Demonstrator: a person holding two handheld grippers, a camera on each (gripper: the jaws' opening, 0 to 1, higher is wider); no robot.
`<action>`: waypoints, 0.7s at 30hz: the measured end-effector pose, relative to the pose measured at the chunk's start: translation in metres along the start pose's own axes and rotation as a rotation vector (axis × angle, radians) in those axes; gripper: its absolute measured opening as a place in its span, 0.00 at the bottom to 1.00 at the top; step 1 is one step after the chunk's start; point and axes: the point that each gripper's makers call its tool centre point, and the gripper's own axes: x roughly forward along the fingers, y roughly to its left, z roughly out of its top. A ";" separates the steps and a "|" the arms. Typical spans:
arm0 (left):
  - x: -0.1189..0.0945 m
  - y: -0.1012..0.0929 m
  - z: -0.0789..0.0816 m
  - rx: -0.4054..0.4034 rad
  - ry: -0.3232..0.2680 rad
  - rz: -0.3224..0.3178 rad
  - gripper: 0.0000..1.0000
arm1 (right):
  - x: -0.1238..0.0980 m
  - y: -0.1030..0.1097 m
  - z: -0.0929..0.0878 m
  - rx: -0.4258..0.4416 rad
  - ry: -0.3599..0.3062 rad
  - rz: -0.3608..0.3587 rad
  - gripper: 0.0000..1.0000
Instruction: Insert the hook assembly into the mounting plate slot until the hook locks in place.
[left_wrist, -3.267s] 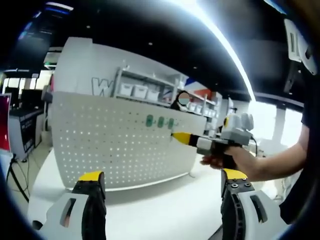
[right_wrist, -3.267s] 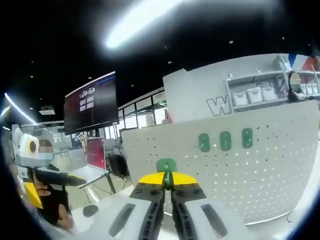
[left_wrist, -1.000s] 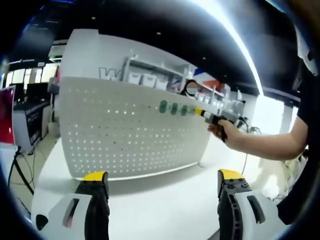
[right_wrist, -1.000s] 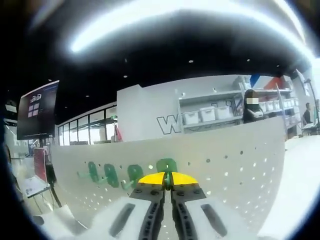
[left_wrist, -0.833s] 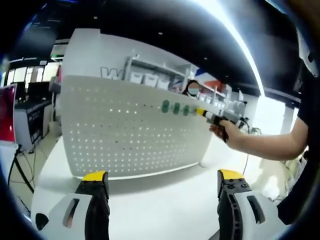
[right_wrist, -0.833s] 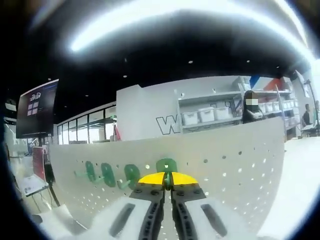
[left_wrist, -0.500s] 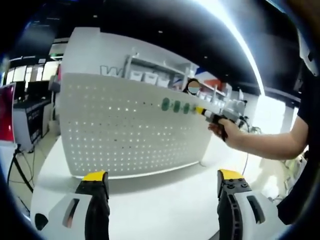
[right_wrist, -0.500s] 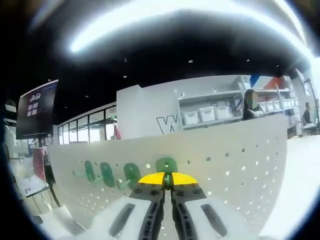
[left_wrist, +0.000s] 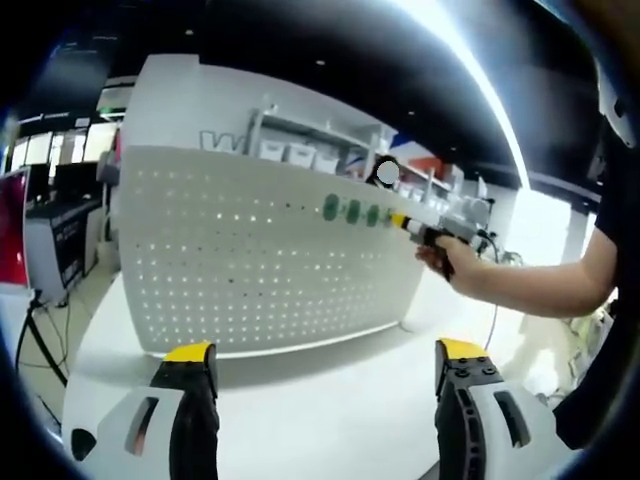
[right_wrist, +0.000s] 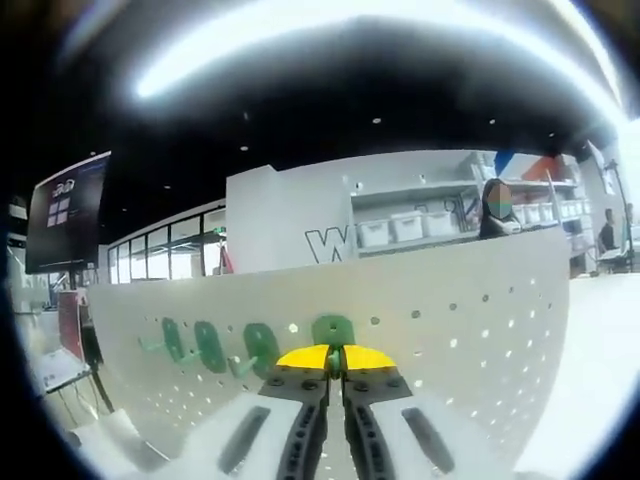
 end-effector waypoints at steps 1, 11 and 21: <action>-0.001 -0.001 0.000 0.001 0.001 0.000 0.91 | 0.000 -0.001 0.000 0.007 0.002 -0.002 0.01; -0.009 0.004 -0.003 -0.003 0.010 0.016 0.96 | 0.000 0.002 0.000 -0.025 0.031 -0.027 0.08; -0.020 0.011 0.000 -0.007 -0.010 0.036 0.98 | -0.019 -0.007 0.047 -0.134 -0.087 -0.080 0.29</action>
